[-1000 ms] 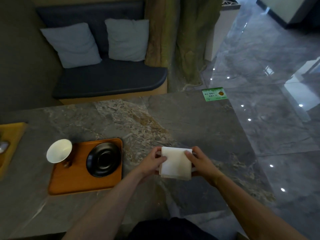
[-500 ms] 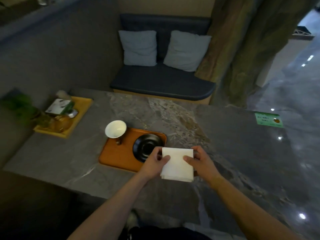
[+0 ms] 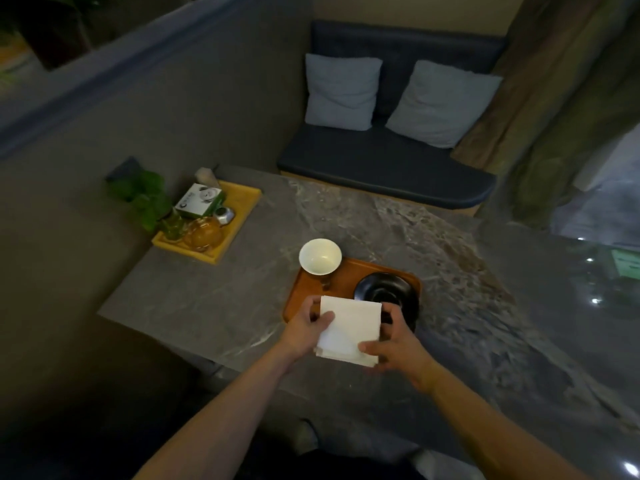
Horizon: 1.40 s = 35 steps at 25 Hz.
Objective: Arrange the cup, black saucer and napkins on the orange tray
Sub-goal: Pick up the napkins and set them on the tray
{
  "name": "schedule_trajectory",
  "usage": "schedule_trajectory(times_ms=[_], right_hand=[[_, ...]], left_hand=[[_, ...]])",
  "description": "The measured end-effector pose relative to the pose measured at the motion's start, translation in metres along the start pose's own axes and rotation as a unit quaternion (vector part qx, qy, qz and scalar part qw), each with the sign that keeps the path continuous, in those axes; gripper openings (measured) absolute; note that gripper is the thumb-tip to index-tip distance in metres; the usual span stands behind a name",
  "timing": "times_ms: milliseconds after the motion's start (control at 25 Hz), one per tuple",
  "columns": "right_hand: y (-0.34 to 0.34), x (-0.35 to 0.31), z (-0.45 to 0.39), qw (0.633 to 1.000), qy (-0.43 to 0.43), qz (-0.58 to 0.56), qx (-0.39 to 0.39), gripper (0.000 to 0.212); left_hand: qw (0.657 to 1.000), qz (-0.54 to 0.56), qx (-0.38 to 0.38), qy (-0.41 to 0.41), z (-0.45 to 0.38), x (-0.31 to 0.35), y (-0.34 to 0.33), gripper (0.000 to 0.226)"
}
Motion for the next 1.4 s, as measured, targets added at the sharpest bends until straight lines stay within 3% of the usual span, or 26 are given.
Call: schedule_trajectory(times_ms=[120,280,440,640,800,1000,1400], right_hand=[[-0.025,0.003,-0.012,1.000,-0.018,-0.017,0.015,0.079],[-0.048,0.011,-0.022,0.998,-0.046,-0.027,0.040,0.077],[-0.054,0.020,-0.038,0.995,-0.065,-0.018,0.068,0.068],[-0.053,0.023,-0.059,0.994,-0.093,0.005,0.058,0.069],[-0.050,0.025,-0.072,0.991,-0.085,0.082,0.064,0.078],[-0.048,0.023,-0.084,0.981,-0.066,0.172,0.064,0.072],[-0.060,0.024,-0.099,0.981,-0.053,0.152,0.106,0.063]], left_hand=[[0.999,-0.020,-0.036,0.034,-0.006,-0.011,0.026,0.042],[0.991,-0.042,-0.100,0.081,-0.018,-0.029,0.046,0.073],[0.986,-0.072,-0.105,0.110,-0.034,-0.039,0.056,0.084],[0.985,-0.079,-0.081,0.129,-0.053,-0.040,0.055,0.084],[0.983,-0.099,-0.071,0.137,-0.067,-0.044,0.051,0.085],[0.983,-0.094,-0.046,0.153,-0.078,-0.048,0.048,0.082],[0.975,-0.185,-0.041,0.120,-0.107,-0.039,0.059,0.077]])
Point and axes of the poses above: each hand's wrist, its own z-axis away from the middle knuckle, its own y-axis out of the back of the hand, x = y × z, the point moved 4 cm from there along -z, towards the middle knuckle, and after that the axes turned 2 degrees about y, right-handed, at the moved point
